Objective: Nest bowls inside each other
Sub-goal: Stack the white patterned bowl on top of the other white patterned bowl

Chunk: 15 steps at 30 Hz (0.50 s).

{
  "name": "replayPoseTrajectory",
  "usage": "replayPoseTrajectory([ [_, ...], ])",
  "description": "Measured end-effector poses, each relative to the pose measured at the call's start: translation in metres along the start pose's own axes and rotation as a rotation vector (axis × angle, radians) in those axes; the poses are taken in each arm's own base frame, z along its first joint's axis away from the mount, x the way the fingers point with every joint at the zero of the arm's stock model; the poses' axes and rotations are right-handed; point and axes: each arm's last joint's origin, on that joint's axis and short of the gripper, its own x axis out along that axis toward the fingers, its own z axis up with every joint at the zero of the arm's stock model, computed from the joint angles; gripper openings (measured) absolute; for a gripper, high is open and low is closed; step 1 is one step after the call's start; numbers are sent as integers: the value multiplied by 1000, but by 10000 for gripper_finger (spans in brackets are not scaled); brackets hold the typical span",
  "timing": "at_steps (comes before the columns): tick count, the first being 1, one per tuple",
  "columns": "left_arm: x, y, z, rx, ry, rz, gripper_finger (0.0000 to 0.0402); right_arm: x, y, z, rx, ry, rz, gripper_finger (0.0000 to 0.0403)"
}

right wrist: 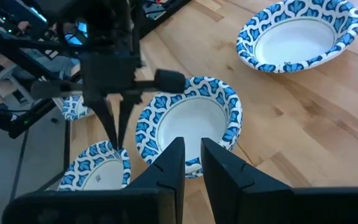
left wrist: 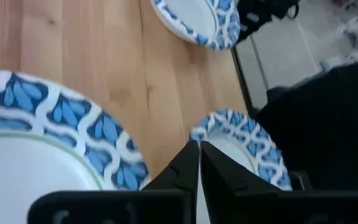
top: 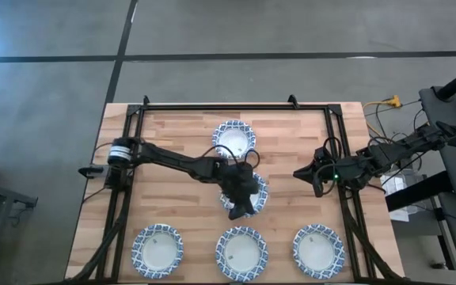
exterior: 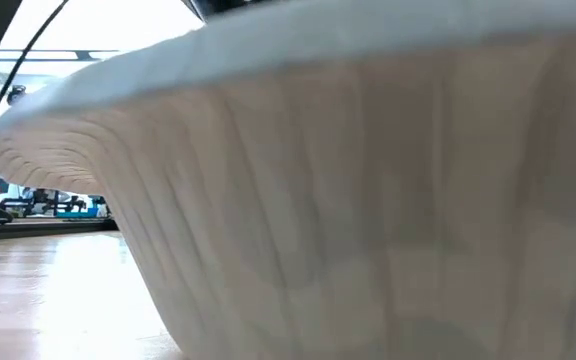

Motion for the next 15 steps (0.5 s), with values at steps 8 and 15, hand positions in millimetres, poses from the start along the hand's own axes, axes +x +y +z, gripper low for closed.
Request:
replayPoseTrajectory([
  [8,15,14,-5,-64,-14,75,0,0,1,-1,18,20,19,47],
  [15,16,19,-10,-80,-12,146,0,0,1,-1,27,26,22,47],
])
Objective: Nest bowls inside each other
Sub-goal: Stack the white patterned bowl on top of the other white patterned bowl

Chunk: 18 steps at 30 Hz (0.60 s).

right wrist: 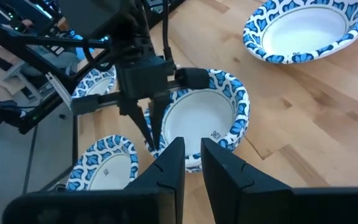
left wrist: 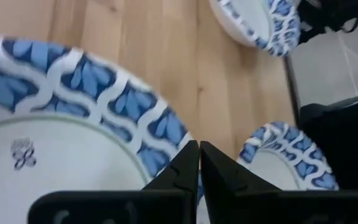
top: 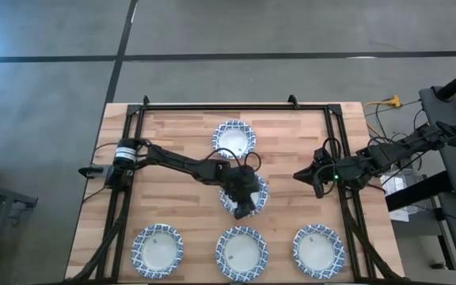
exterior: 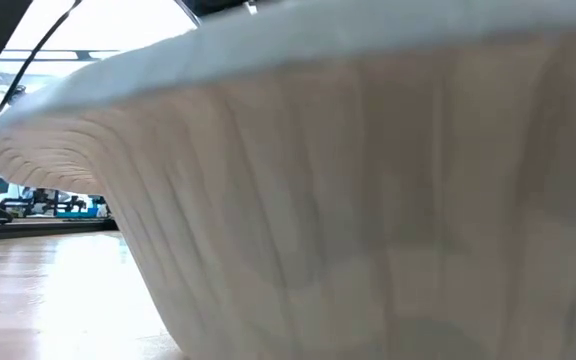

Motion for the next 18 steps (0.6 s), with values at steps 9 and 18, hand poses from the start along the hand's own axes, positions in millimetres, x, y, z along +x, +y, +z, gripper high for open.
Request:
replayPoseTrajectory([
  [9,1,3,-6,-17,40,15,0,1,0,0,-8,2,-4,47],
  [18,0,1,0,-18,9,-92,0,1,0,0,-12,0,-5,47],
])
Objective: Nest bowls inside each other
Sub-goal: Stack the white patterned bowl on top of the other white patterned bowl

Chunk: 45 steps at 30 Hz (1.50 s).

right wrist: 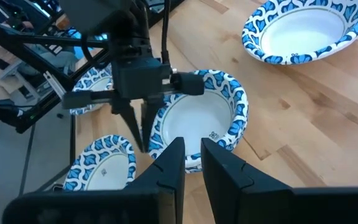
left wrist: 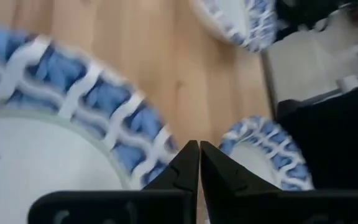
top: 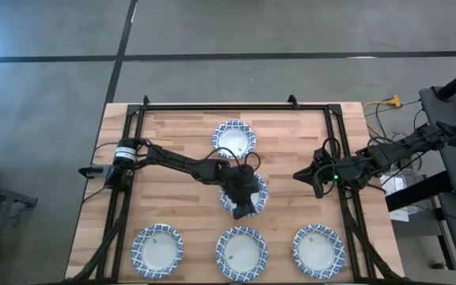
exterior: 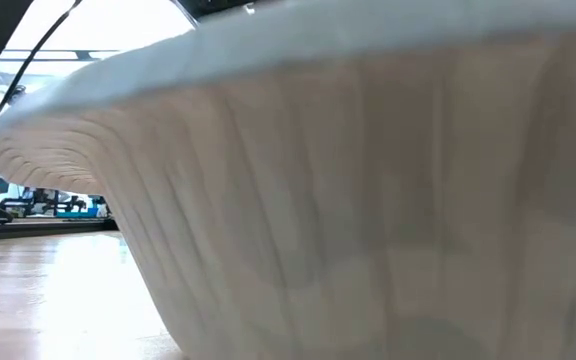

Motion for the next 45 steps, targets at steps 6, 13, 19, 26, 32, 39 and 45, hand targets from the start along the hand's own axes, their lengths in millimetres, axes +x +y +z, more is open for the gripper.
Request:
replayPoseTrajectory([
  [6,8,8,-5,-69,34,6,0,0,0,0,5,0,0,47],
  [13,17,15,-8,-101,53,-10,0,0,0,0,20,0,1,47],
  [19,-3,8,5,-78,-7,-20,0,0,1,-1,22,6,8,47],
  [26,-35,-6,18,-15,-81,-12,0,0,2,-2,20,26,21,47],
  [32,-70,-24,0,63,-56,-1,0,3,6,-15,-4,247,166,47],
  [39,-118,-42,-59,22,-29,-29,0,14,-3,-45,24,385,121,47],
  [45,-157,-49,-116,-105,-96,7,0,21,-24,-56,157,432,-38,54],
])
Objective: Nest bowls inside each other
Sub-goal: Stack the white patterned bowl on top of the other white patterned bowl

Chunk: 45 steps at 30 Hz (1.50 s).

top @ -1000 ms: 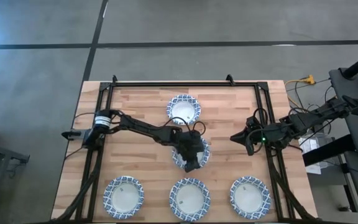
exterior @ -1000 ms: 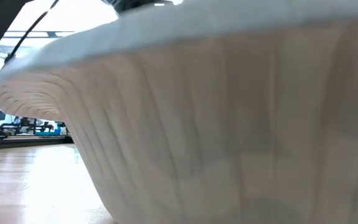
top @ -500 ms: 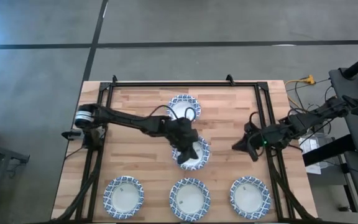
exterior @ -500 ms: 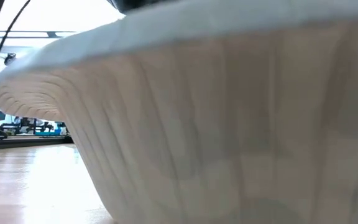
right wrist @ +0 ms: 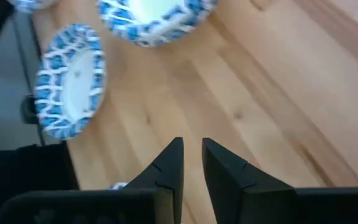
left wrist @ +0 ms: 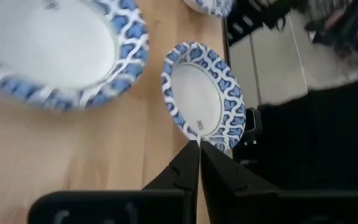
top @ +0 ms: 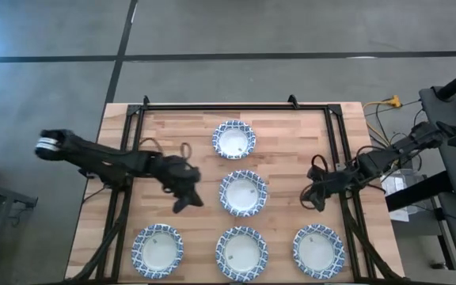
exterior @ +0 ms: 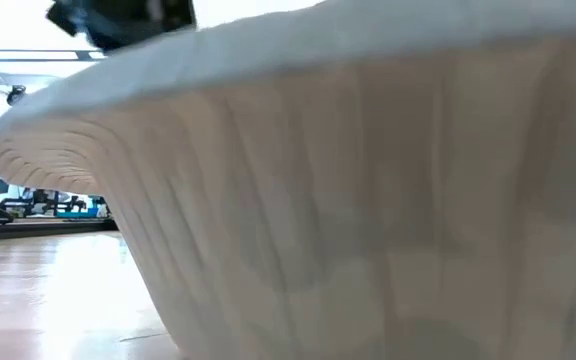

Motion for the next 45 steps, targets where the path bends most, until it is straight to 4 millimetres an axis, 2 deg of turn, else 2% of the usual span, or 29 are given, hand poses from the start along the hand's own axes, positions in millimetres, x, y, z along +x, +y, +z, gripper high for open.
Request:
replayPoseTrajectory([
  [3,-18,0,-20,-77,-80,10,0,0,-2,1,-49,57,20,79],
  [8,-39,1,-45,-122,-179,-36,0,1,-4,0,-142,205,80,146],
  [12,-48,5,-58,-114,-239,-22,0,4,-4,-3,-190,272,82,190],
  [16,-51,10,-64,-117,-274,-2,0,9,-2,-3,-252,299,102,212],
  [27,-41,16,-69,-149,-213,8,0,39,2,-7,-371,509,140,216],
  [31,-38,18,-70,-152,-184,9,0,52,1,-9,-361,568,107,216],
  [38,-31,18,-70,-148,-151,-19,0,74,7,-11,-357,647,203,215],
  [45,-25,18,-73,-143,-120,-17,0,86,4,-14,-336,700,175,215],
])
